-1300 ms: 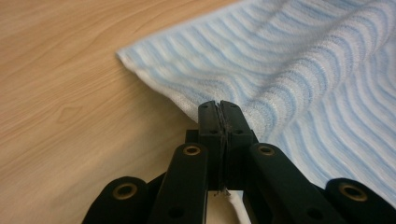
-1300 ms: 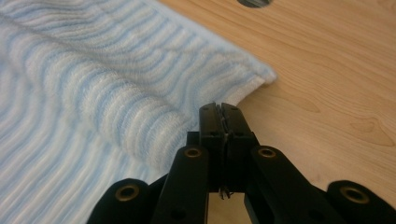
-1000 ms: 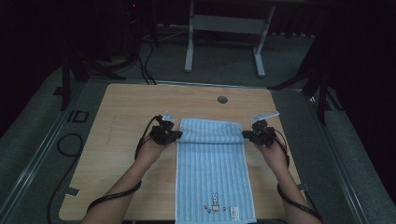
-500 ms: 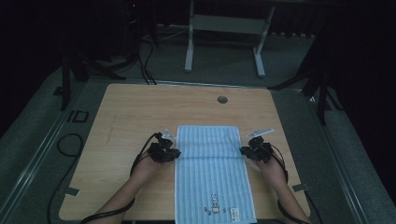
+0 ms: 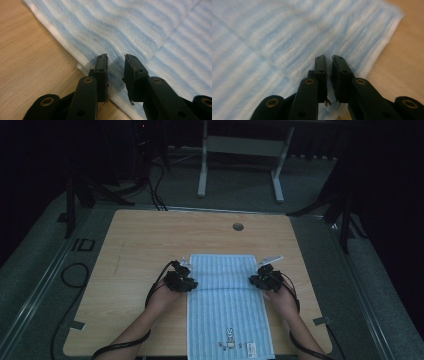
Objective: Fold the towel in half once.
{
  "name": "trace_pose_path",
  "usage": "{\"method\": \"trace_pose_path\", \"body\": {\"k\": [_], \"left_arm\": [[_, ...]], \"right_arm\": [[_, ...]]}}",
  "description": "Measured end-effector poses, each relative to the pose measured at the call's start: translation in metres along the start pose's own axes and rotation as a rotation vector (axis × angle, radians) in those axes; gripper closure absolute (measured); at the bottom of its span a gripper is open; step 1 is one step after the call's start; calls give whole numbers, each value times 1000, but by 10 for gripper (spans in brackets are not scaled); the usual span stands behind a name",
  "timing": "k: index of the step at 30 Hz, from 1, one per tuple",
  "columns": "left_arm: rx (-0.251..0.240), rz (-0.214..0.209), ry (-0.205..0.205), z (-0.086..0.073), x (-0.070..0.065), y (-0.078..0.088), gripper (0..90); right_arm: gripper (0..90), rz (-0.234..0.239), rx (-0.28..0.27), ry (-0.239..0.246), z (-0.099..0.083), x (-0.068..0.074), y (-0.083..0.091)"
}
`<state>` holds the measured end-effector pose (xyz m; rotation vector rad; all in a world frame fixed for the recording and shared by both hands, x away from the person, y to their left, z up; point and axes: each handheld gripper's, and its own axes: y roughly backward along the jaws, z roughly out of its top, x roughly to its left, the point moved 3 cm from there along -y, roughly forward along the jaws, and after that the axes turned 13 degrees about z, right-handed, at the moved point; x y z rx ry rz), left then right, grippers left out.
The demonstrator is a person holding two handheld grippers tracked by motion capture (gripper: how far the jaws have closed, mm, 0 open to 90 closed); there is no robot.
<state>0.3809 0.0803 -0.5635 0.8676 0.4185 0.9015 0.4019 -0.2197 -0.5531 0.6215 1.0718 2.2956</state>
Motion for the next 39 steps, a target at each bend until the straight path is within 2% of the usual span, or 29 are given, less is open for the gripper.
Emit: {"method": "trace_pose_path", "body": {"k": [1,3,8,10,15,17,23,26,31,34,37,39], "left_arm": [[-5,2,7,1,2,-1,724],[-4,12,14,5,8,-4,732],[0,41,-10,15,17,-11,732],[-1,50,-5,17,21,-13,732],[-11,53,7,21,33,-18,732],[-12,54,27,22,40,-19,732],[2,77,26,25,52,-20,731],[14,64,28,24,52,-19,740],[30,58,0,19,47,-14,749],[29,39,23,21,51,-8,724],[-3,66,73,31,63,-2,624],[-17,69,112,38,72,-1,602]], "right_arm": [[824,-3,3,-1,-2,-2,-6],[824,9,-21,-28,-1,-6,-7],[823,-1,-13,-41,12,-14,-13],[823,-10,-14,-45,17,-17,-17],[821,1,-27,-70,27,-24,-23],[821,6,-33,-82,30,-26,-25],[817,3,-28,-75,40,-24,-33],[815,0,-29,-77,41,-22,-34],[817,7,-27,-63,37,-16,-33],[780,21,-23,-67,39,-14,-30],[754,19,-37,-65,45,-15,-22],[737,15,-45,-61,51,-19,-17]]}}
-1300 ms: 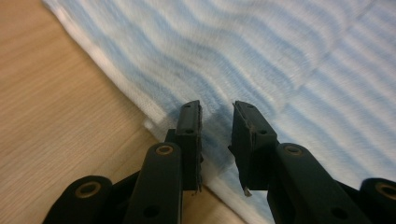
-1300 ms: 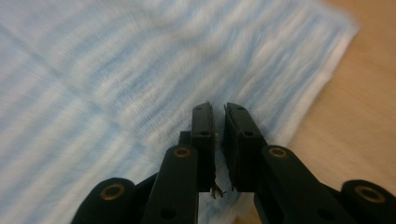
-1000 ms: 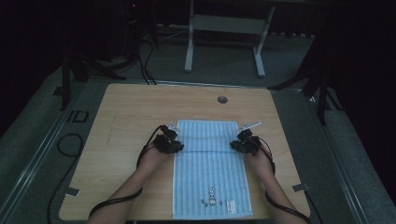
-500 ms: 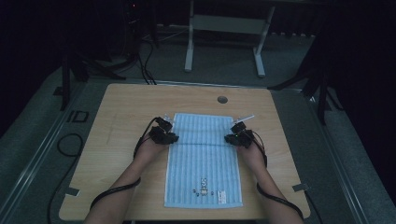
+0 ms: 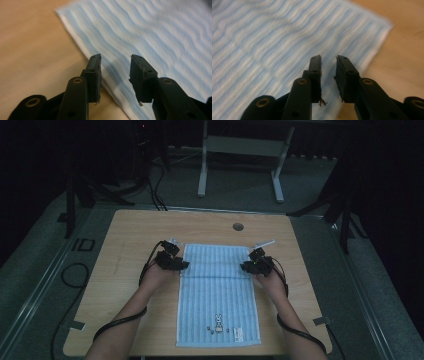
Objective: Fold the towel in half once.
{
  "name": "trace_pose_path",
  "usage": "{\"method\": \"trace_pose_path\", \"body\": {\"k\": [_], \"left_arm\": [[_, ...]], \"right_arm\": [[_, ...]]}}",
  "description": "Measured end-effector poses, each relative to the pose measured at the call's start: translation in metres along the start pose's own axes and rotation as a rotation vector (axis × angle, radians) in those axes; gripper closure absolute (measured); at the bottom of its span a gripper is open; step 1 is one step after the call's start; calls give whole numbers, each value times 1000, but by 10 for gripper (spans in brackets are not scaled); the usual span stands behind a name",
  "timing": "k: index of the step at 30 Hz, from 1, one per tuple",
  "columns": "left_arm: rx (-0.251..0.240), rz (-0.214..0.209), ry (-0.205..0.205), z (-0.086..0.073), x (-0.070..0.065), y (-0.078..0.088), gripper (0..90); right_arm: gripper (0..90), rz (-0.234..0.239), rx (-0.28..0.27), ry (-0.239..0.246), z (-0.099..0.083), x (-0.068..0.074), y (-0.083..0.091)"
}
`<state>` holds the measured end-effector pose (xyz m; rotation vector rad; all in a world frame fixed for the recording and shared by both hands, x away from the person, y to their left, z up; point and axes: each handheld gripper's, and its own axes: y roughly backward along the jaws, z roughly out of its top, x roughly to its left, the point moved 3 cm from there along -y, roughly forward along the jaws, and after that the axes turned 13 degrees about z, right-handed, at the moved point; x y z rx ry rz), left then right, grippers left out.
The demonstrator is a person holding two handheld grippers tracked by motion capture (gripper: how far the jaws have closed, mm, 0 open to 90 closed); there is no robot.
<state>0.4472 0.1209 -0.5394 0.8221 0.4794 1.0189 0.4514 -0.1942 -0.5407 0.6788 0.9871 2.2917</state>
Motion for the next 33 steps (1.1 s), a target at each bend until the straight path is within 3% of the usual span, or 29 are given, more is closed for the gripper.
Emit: {"method": "trace_pose_path", "body": {"k": [3,6,7,11,17,20,23,24,28,30,32,33], "left_arm": [[2,4,32,12,10,-4,568],[11,19,61,21,18,-12,522],[13,28,71,24,20,-16,495],[6,27,127,29,27,-30,473],[18,52,138,33,31,-48,473],[25,52,159,37,34,-54,474],[23,46,165,40,35,-59,475],[32,47,150,40,34,-61,477],[42,62,120,42,30,-66,514],[40,63,110,43,28,-67,565],[47,42,108,44,25,-68,626],[57,26,111,45,23,-69,716]], "right_arm": [[702,-20,-15,-20,14,-11,9],[630,-8,-19,-54,25,-27,12],[614,10,-9,-67,28,-31,11],[591,-13,34,-125,38,-50,2],[553,-61,65,-173,45,-69,-14],[545,-53,54,-228,47,-77,-19],[548,-67,77,-223,47,-78,-26],[548,-63,84,-220,47,-77,-28],[569,-97,122,-147,49,-70,-38],[647,-118,120,-129,50,-67,-39],[782,-110,122,-126,51,-63,-41],[821,-104,130,-122,52,-61,-42]]}}
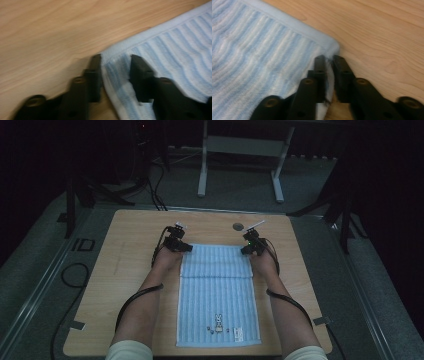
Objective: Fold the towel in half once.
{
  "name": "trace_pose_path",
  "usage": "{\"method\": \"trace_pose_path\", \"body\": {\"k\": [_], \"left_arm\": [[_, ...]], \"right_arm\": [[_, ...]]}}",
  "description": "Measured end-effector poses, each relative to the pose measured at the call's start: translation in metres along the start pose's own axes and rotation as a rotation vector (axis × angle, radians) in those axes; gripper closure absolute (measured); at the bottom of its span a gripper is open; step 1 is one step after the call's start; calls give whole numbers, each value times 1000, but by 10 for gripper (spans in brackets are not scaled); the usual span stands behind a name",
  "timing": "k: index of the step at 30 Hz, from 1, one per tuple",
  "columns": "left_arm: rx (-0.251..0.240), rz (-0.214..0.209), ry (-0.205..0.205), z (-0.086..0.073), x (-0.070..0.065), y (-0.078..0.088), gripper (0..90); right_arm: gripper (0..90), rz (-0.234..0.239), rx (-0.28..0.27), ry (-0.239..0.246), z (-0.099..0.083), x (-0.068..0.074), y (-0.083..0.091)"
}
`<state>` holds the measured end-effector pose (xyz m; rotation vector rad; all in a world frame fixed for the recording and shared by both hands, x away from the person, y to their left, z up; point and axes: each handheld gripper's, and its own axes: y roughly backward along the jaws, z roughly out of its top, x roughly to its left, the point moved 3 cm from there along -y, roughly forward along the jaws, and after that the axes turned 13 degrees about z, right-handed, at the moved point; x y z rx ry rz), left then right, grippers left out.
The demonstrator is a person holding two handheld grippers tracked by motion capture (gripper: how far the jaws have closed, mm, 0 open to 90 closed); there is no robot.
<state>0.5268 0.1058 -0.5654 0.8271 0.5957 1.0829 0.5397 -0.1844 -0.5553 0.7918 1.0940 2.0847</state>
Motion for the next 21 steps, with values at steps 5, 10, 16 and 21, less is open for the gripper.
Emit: {"method": "trace_pose_path", "body": {"k": [5,10,16,21], "left_arm": [[-64,-49,25,5,-4,11,867],[-161,-89,22,26,-8,49,873],[-265,-117,-10,48,-11,101,873],[-317,-75,-51,51,-9,139,873]], "right_arm": [[877,25,-45,-3,4,4,7],[878,17,-102,17,15,4,33],[878,18,-213,53,33,10,82],[877,15,-266,97,42,20,119]]}}
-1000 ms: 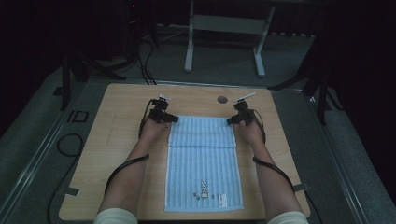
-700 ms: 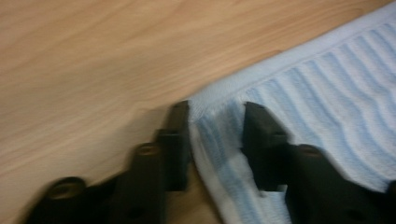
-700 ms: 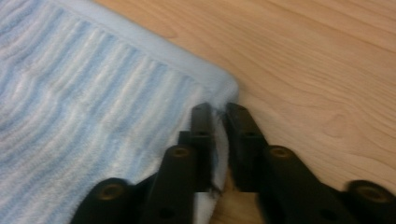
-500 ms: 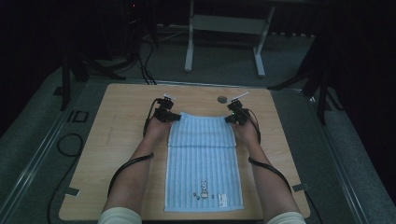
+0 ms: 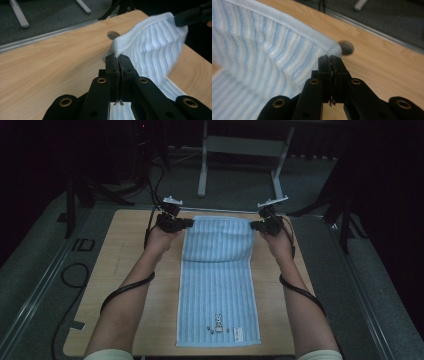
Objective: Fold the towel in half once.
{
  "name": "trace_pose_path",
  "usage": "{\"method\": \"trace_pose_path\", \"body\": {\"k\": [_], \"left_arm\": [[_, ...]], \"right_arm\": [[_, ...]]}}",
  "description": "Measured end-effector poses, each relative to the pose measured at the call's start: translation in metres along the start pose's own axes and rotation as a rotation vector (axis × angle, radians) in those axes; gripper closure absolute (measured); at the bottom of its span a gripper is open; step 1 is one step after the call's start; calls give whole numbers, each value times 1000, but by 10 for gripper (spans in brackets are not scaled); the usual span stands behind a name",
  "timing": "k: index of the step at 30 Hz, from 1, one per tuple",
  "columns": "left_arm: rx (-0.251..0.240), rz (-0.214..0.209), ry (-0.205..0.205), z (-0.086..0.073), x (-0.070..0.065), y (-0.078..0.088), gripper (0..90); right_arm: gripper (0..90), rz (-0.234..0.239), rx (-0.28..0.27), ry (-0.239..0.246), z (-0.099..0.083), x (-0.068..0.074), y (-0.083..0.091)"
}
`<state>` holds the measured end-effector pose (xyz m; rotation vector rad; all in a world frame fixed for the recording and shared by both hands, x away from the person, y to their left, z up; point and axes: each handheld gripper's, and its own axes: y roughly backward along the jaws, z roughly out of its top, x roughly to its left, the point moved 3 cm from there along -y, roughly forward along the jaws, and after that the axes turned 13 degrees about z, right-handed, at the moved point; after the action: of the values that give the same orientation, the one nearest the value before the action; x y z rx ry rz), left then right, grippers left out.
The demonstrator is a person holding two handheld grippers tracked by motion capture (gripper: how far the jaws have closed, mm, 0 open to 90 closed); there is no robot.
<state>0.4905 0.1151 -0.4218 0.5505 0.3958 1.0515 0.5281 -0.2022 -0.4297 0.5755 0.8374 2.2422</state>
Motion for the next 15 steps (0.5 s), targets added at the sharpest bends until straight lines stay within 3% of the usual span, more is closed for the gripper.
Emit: {"method": "trace_pose_path", "body": {"k": [3,6,9,12,15], "left_arm": [[-10,5,-34,-3,-3,20,873],[-25,-12,-69,-16,-9,38,872],[-25,-36,-75,-35,-14,52,872],[-36,-72,-51,-59,-19,64,872],[-29,-104,-49,-83,-26,70,872]], "right_arm": [[877,41,-35,40,5,14,20],[877,63,-58,87,-4,29,34],[877,88,-78,128,-23,47,46],[876,104,-72,166,-46,63,51],[876,137,-77,171,-70,73,54]]}}
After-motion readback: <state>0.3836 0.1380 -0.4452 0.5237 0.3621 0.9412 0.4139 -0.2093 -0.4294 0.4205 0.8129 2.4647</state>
